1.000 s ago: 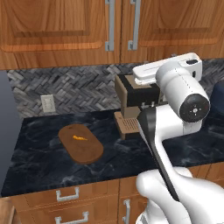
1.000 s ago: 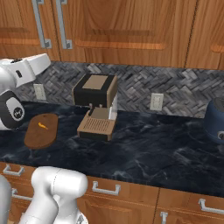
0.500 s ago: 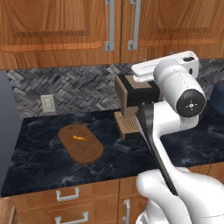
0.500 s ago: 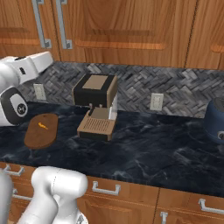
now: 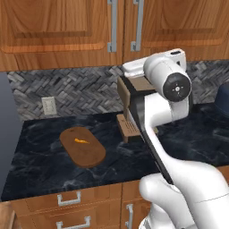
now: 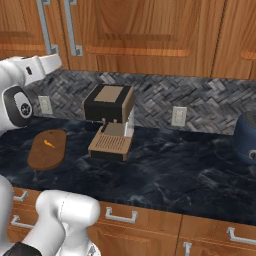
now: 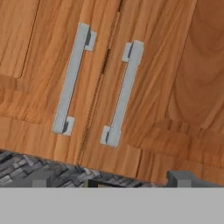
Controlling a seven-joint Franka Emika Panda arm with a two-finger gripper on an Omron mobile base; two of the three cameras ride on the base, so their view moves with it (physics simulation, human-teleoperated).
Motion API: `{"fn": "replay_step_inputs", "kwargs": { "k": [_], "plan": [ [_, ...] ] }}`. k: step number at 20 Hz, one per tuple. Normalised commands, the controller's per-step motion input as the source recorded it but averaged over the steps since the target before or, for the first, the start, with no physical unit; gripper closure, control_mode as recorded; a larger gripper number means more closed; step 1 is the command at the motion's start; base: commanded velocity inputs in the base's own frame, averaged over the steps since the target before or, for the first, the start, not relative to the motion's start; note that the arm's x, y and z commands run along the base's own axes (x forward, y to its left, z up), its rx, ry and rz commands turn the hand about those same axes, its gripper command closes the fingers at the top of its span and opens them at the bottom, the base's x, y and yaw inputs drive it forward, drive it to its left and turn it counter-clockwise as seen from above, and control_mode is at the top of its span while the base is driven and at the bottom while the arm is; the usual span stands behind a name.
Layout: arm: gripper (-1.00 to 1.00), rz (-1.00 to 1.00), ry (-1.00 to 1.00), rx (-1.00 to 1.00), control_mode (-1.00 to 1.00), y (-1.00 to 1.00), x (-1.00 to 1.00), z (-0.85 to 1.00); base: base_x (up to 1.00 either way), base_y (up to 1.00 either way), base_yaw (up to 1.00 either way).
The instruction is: Open the cabinet, retrieve the rolling pin, and place it next to the meat on the cutting board to prepare for tenderizing.
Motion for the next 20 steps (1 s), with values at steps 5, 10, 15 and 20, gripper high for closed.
{"fn": "replay_step_inputs", "kwargs": {
  "k": [5, 10, 15, 20],
  "plan": [
    [-1.00, 0.00, 0.07, 0.40, -1.00, -0.14, 0.00, 0.21, 0.00, 0.00, 0.00],
    [-1.00, 0.02, 0.03, 0.26, -1.00, -0.34, 0.02, 0.04, 0.00, 0.00, 0.00],
    [-1.00, 0.00, 0.01, 0.00, -1.00, -0.01, 0.22, 0.00, 0.00, 0.00, 0.00],
    [-1.00, 0.00, 0.00, -0.02, -1.00, 0.05, 0.47, 0.05, 0.00, 0.00, 0.00]
  ]
}}
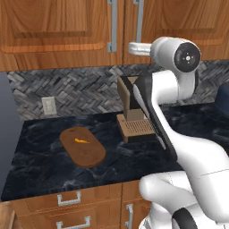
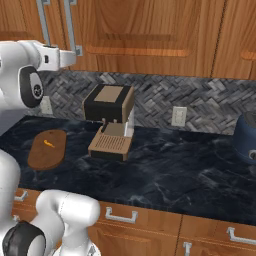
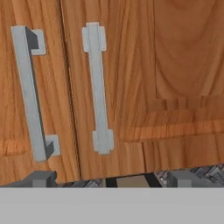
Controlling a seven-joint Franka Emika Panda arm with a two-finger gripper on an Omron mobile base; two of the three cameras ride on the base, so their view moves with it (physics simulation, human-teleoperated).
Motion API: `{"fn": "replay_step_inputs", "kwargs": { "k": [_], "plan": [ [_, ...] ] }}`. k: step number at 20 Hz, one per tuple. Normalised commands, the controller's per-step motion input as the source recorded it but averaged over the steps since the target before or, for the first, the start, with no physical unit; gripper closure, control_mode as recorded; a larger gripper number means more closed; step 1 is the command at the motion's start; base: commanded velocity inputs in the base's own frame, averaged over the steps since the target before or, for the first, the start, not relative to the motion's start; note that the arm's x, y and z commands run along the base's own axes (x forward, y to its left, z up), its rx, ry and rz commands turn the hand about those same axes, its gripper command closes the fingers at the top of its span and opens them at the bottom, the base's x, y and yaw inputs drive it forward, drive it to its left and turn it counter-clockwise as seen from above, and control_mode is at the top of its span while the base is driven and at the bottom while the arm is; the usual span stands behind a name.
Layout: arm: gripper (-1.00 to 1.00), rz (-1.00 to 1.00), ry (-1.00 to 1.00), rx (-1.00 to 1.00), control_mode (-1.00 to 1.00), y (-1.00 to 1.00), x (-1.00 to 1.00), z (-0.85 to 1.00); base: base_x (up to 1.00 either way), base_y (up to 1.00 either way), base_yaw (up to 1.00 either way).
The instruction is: Open the cabinet, retrieve the rolling pin, and place it next to the meat on the cutting board to prepare for tenderizing.
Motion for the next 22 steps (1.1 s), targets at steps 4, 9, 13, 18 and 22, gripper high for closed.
{"fn": "replay_step_inputs", "kwargs": {
  "k": [4, 9, 13, 18, 22],
  "plan": [
    [-1.00, 0.00, 0.00, -0.05, -1.00, 0.09, 0.52, 0.14, 0.00, 0.00, 0.00],
    [-1.00, 0.00, 0.00, -0.07, -1.00, 0.04, 0.40, 0.23, 0.00, 0.00, 0.00],
    [-1.00, 0.00, 0.01, -0.04, -1.00, 0.02, 0.33, 0.28, 0.00, 0.00, 0.00],
    [-1.00, 0.00, 0.03, -0.02, -1.00, 0.04, 0.43, 0.15, 0.00, 0.00, 0.00],
    [-1.00, 0.00, 0.06, -0.01, -1.00, 0.06, 0.55, 0.04, 0.00, 0.00, 0.00]
  ]
}}
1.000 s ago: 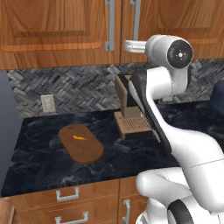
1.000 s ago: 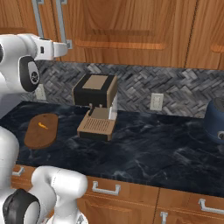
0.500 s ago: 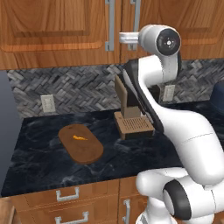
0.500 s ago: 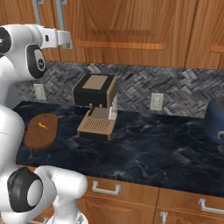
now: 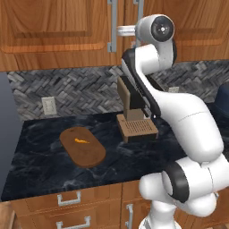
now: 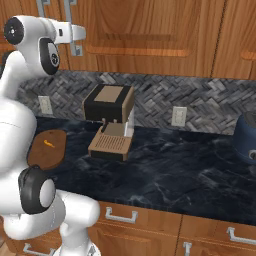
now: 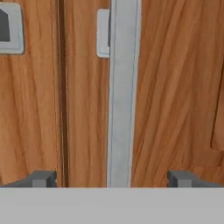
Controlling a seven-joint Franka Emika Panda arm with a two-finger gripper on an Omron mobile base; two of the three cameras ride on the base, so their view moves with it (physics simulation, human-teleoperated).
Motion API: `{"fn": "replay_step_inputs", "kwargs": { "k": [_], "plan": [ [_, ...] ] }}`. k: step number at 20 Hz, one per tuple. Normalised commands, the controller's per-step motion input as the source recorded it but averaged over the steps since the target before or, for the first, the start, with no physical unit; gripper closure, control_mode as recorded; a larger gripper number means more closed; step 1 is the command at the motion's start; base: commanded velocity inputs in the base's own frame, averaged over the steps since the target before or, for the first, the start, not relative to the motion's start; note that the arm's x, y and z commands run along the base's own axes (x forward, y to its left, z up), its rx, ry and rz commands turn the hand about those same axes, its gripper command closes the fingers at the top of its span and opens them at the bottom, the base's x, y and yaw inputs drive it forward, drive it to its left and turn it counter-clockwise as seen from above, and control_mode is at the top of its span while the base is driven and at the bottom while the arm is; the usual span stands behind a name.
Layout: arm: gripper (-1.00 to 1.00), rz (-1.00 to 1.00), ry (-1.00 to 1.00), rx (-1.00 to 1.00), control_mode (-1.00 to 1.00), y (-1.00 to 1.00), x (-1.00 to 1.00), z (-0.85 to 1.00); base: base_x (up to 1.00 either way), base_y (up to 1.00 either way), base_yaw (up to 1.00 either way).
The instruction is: Open the cabinet, retrieve the rolling pin, and place it next to the meat on the cutting board to prepare for tenderizing.
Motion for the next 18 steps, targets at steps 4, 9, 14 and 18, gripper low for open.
{"fn": "replay_step_inputs", "kwargs": {
  "k": [4, 9, 14, 18],
  "plan": [
    [-1.00, 0.00, 0.08, 0.00, -1.00, 0.00, 0.52, 0.00, 0.00, 0.00, 0.00],
    [1.00, 0.00, 0.11, 0.00, -1.00, 0.03, 0.53, -0.02, 0.00, 0.00, 0.00],
    [1.00, 0.01, 0.16, 0.00, -1.00, 0.11, 0.28, -0.11, 0.00, 0.00, 0.00],
    [1.00, 0.03, 0.04, 0.00, -1.00, 0.03, 0.00, -0.04, 0.00, 0.00, 0.00]
  ]
}}
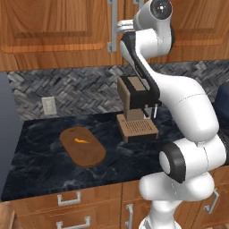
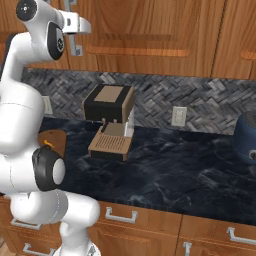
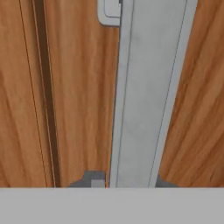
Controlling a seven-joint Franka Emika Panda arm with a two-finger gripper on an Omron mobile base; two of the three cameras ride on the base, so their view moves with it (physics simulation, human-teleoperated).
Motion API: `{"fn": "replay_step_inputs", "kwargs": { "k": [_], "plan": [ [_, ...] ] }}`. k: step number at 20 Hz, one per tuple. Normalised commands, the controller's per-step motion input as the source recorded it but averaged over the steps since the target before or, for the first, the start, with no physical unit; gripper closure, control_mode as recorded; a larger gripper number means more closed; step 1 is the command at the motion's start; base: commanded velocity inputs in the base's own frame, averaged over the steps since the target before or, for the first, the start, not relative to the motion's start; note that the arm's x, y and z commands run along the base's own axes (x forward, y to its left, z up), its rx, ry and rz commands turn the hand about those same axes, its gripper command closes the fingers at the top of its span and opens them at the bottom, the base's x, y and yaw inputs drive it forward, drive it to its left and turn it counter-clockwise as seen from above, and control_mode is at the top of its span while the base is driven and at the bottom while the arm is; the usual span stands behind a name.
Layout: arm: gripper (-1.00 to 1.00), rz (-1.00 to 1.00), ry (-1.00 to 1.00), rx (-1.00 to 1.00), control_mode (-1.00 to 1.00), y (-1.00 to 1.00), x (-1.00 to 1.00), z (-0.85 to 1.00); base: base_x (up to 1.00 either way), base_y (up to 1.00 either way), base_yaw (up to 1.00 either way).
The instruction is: Open the cabinet, retrieve the rolling pin, and place it next to the meat on the cutting board to prepare for tenderizing.
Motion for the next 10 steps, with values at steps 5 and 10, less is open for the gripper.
{"fn": "replay_step_inputs", "kwargs": {
  "k": [5, 10],
  "plan": [
    [1.00, 0.03, 0.00, 0.00, -1.00, 0.00, 0.06, 0.00, 0.00, 0.00, 0.00],
    [1.00, 0.04, 0.05, 0.00, -1.00, 0.01, 0.06, -0.01, 0.00, 0.00, 0.00]
  ]
}}
